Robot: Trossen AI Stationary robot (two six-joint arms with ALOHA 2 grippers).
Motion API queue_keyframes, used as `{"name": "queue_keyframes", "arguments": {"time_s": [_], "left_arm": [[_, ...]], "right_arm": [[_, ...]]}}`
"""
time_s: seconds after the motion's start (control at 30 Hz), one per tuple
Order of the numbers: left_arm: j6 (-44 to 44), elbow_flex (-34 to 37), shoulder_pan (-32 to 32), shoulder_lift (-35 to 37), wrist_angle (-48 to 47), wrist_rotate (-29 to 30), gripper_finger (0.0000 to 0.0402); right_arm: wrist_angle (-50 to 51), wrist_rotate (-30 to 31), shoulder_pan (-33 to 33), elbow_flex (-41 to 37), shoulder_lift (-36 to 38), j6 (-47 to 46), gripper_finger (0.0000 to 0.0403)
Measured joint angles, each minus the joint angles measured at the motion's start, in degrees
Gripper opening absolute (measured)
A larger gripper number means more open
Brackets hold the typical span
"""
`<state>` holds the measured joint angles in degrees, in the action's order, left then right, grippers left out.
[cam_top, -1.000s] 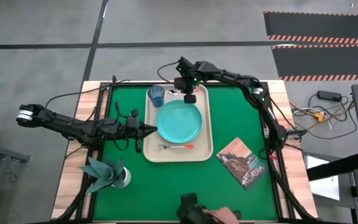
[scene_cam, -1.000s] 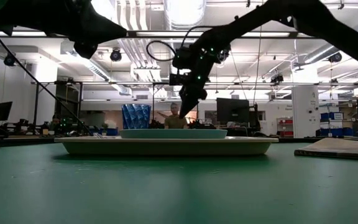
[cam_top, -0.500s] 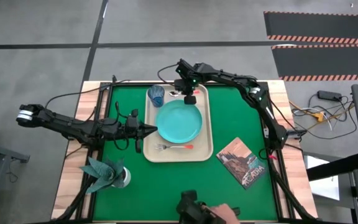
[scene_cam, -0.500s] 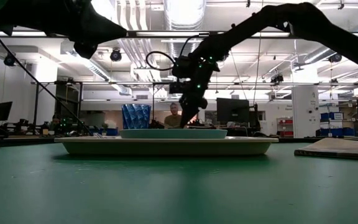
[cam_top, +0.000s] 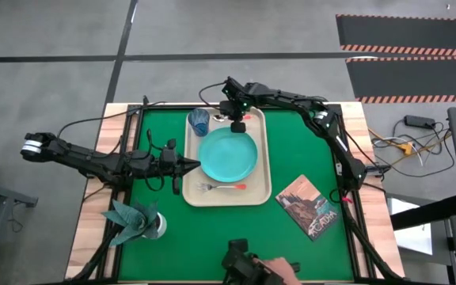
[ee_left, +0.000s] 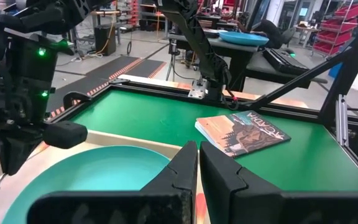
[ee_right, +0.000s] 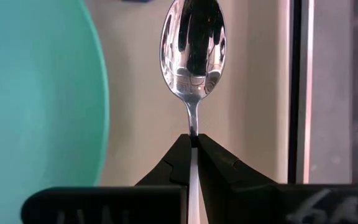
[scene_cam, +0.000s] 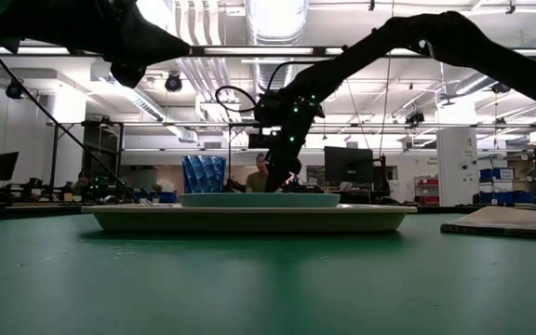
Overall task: Pick and place plate/cup/fork/spoon on tray
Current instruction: Put the orange spoon on the serving tray to the right of the blue plate
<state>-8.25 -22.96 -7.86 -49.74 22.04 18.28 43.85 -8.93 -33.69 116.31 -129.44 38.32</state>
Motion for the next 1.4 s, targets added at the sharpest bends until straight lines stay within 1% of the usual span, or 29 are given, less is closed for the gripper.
{"name": "queue_keyframes", "arguments": {"time_s": [0.57,0.9,1.27,1.4], "left_arm": [[0.00,0.00,0.00,0.00,-0.02,0.00,0.0004],[0.00,0.00,0.02,0.00,-0.02,0.00,0.0004],[0.00,0.00,0.00,0.00,-0.02,0.00,0.0004],[0.00,0.00,0.00,0.00,-0.02,0.00,0.0004]], "right_arm": [[-5.74,-0.37,0.02,-2.83,-0.03,-0.19,0.0009],[-7.42,-0.54,0.02,-4.15,-0.10,-0.37,0.0009],[-10.31,-0.51,0.03,-7.89,-0.12,-0.30,0.0009],[-10.62,-0.52,0.04,-7.89,-0.12,-0.24,0.0019]]}}
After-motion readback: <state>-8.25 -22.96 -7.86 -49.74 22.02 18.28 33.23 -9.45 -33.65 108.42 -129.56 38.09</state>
